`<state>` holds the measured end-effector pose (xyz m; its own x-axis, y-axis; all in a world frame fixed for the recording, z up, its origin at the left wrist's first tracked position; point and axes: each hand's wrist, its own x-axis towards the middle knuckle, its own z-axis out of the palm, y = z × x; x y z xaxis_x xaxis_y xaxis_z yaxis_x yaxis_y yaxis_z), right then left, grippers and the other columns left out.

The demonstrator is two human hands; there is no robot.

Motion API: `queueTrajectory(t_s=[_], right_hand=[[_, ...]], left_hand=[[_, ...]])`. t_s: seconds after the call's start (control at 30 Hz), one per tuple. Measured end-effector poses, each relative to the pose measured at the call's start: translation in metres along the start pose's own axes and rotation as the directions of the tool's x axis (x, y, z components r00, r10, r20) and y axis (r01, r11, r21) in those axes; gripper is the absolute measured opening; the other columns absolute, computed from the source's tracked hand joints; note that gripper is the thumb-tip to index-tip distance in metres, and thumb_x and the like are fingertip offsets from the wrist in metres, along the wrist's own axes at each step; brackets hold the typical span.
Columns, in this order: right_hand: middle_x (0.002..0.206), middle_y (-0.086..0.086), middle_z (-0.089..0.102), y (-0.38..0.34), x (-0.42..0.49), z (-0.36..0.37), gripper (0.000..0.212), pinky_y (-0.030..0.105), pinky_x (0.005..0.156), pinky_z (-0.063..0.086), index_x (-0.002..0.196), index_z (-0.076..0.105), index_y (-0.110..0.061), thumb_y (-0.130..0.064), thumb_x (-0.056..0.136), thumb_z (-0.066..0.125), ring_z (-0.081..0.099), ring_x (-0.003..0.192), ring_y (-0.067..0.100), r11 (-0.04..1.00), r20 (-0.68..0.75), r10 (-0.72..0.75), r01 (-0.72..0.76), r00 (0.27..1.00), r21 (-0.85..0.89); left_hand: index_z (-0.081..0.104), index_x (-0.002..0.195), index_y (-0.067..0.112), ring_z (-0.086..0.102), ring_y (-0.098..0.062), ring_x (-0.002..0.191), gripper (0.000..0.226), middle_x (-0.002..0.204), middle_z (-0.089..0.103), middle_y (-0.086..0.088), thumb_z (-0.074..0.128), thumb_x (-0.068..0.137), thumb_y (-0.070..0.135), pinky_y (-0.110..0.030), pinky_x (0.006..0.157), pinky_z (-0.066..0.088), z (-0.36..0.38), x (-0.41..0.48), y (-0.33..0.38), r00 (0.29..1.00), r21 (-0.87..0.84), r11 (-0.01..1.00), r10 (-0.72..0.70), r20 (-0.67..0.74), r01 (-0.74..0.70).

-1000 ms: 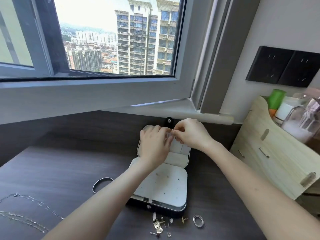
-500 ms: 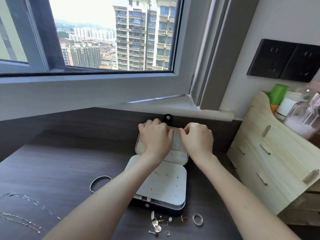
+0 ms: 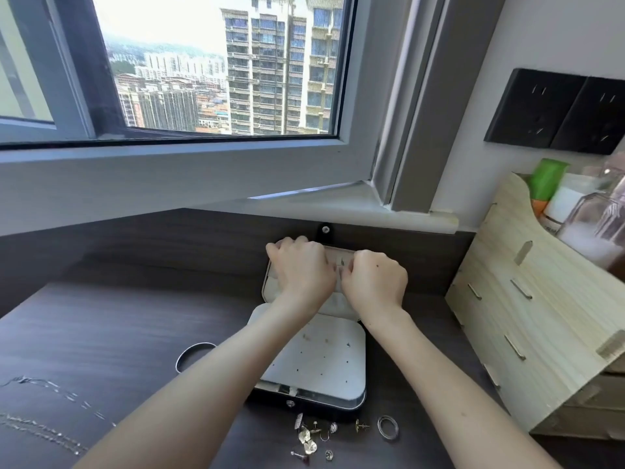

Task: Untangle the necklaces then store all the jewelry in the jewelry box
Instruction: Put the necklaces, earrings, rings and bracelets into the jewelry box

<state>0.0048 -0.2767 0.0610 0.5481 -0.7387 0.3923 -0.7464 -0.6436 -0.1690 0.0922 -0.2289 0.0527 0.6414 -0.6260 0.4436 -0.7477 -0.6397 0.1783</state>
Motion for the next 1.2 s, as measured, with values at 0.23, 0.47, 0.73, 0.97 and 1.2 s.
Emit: queueTrajectory(t_s=[0.23, 0.47, 0.73, 0.97, 1.2], right_hand=[[0.095, -0.002, 0.069, 0.009, -0.007, -0.010, 0.020, 0.028, 0.068, 0.043, 0.101, 0.069, -0.020, -0.025, 0.090, 0.053, 0.064, 0.091, 0.023, 0.985, -0.011, -0.019, 0.020, 1.000, 0.173], [0.105, -0.001, 0.066, 0.004, -0.016, -0.016, 0.026, 0.030, 0.075, 0.048, 0.101, 0.070, -0.021, -0.013, 0.084, 0.051, 0.061, 0.096, 0.022, 0.993, 0.230, -0.107, 0.094, 0.967, 0.065], [0.102, -0.006, 0.064, -0.020, -0.053, -0.045, 0.025, 0.028, 0.074, 0.044, 0.096, 0.072, -0.022, -0.013, 0.088, 0.050, 0.057, 0.097, 0.015, 0.937, 0.143, -0.238, 0.188, 0.961, 0.293], [0.096, -0.005, 0.066, -0.103, -0.122, -0.031, 0.014, 0.029, 0.075, 0.040, 0.091, 0.070, -0.025, -0.034, 0.088, 0.059, 0.053, 0.100, 0.018, 0.822, 0.254, -0.548, 0.457, 0.797, 0.339], [0.109, 0.006, 0.063, -0.130, -0.140, -0.006, 0.025, 0.032, 0.079, 0.047, 0.103, 0.063, -0.011, -0.029, 0.086, 0.062, 0.056, 0.104, 0.027, 0.809, 0.496, -0.560, 0.568, 0.663, 0.154]], left_hand=[[0.071, 0.090, 0.024, 0.049, -0.024, 0.093, 0.020, 0.094, 0.057, 0.001, 0.053, 0.083, 0.022, -0.032, 0.073, 0.018, -0.015, -0.011, -0.016, 0.997, -0.025, 0.997, 0.073, -0.014, -0.073], [0.069, 0.101, 0.032, 0.048, -0.023, 0.101, 0.036, 0.105, 0.055, 0.001, 0.052, 0.080, 0.009, -0.034, 0.086, 0.027, -0.036, -0.021, -0.034, 0.991, -0.156, 0.984, 0.095, 0.091, -0.080], [0.072, 0.093, 0.031, 0.054, -0.021, 0.098, 0.041, 0.098, 0.058, 0.005, 0.050, 0.076, 0.001, -0.032, 0.087, 0.034, -0.083, -0.060, -0.108, 0.988, -0.299, 0.954, 0.065, 0.144, -0.019], [0.065, 0.078, 0.032, 0.057, -0.018, 0.084, 0.023, 0.087, 0.059, 0.009, 0.058, 0.081, 0.010, -0.030, 0.081, 0.039, -0.118, -0.119, -0.212, 0.939, -0.228, 0.944, -0.166, 0.302, 0.240], [0.061, 0.073, 0.036, 0.054, -0.011, 0.073, 0.019, 0.085, 0.060, 0.009, 0.062, 0.079, 0.018, -0.026, 0.072, 0.034, -0.124, -0.154, -0.253, 0.924, -0.226, 0.940, -0.171, 0.342, 0.257]])
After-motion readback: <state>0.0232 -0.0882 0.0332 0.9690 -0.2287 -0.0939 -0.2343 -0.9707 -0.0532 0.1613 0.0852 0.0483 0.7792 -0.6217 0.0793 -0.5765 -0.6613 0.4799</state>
